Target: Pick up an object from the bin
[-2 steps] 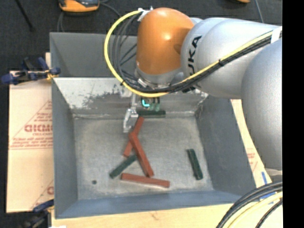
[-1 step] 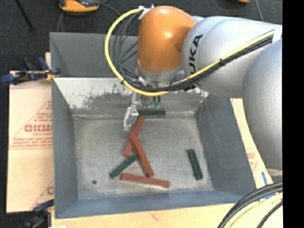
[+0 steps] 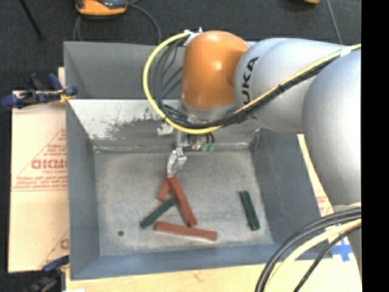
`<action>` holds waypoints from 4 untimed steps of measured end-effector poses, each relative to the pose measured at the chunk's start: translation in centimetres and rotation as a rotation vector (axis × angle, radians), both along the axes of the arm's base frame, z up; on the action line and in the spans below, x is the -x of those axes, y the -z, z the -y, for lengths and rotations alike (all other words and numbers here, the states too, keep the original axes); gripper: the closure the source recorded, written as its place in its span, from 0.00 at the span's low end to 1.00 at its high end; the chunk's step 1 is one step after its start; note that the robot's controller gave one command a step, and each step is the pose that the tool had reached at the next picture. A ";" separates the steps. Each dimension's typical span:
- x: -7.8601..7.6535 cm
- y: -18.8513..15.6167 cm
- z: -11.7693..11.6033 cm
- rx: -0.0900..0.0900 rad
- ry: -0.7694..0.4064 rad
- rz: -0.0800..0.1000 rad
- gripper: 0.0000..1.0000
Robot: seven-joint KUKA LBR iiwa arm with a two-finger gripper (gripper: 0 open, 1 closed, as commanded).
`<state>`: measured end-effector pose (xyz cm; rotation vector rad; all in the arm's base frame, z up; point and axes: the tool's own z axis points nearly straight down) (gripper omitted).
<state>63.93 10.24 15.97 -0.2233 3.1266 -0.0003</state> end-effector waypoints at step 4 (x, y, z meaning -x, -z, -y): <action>-0.3 7.2 1.6 -0.001 -0.320 -0.002 1.00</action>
Offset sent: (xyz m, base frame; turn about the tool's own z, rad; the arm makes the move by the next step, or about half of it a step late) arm 0.0148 -0.0299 -0.0897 -0.4437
